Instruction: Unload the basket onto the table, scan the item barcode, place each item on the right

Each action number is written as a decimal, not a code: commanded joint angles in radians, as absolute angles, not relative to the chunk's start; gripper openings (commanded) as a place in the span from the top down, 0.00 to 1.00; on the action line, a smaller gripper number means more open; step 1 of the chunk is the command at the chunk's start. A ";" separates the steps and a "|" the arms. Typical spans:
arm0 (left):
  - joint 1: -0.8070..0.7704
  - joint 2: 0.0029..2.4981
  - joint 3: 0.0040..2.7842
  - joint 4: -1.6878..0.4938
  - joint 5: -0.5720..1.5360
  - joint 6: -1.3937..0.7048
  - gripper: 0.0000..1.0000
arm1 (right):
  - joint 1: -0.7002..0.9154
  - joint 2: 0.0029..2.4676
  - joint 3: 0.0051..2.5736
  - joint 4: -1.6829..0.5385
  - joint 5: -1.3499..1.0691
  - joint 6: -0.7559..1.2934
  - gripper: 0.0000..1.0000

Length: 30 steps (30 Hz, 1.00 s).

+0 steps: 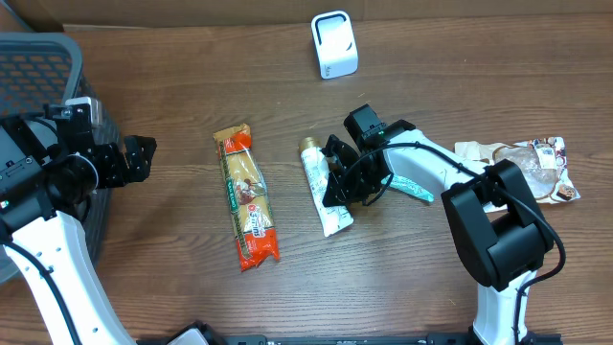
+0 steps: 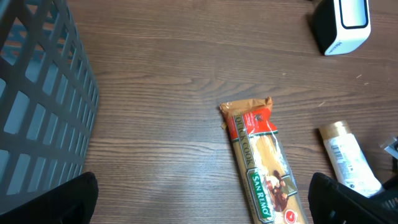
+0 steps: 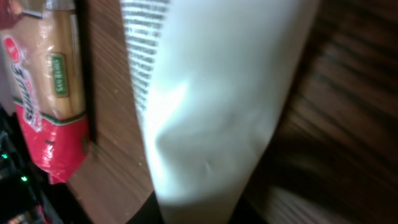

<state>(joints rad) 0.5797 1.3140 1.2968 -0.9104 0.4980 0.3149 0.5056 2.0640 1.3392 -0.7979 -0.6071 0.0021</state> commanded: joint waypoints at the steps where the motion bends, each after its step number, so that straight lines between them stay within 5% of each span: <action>1: 0.582 1.315 1.296 -0.909 0.514 0.329 0.00 | 0.493 2.074 1.359 -0.805 -0.648 0.003 0.96; 18: 0.582 1.315 1.296 -0.908 0.514 0.329 0.00 | 0.286 1.759 1.477 -1.089 -1.367 -0.444 0.96; 30: 0.582 1.315 1.296 -0.908 0.514 0.329 0.00 | 0.246 1.573 1.477 -1.102 -1.476 -0.433 0.96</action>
<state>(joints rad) 0.5797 1.3140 1.2968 -0.9104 0.4984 0.3145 0.2493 1.6474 1.4418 -1.1080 -1.3842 -0.4129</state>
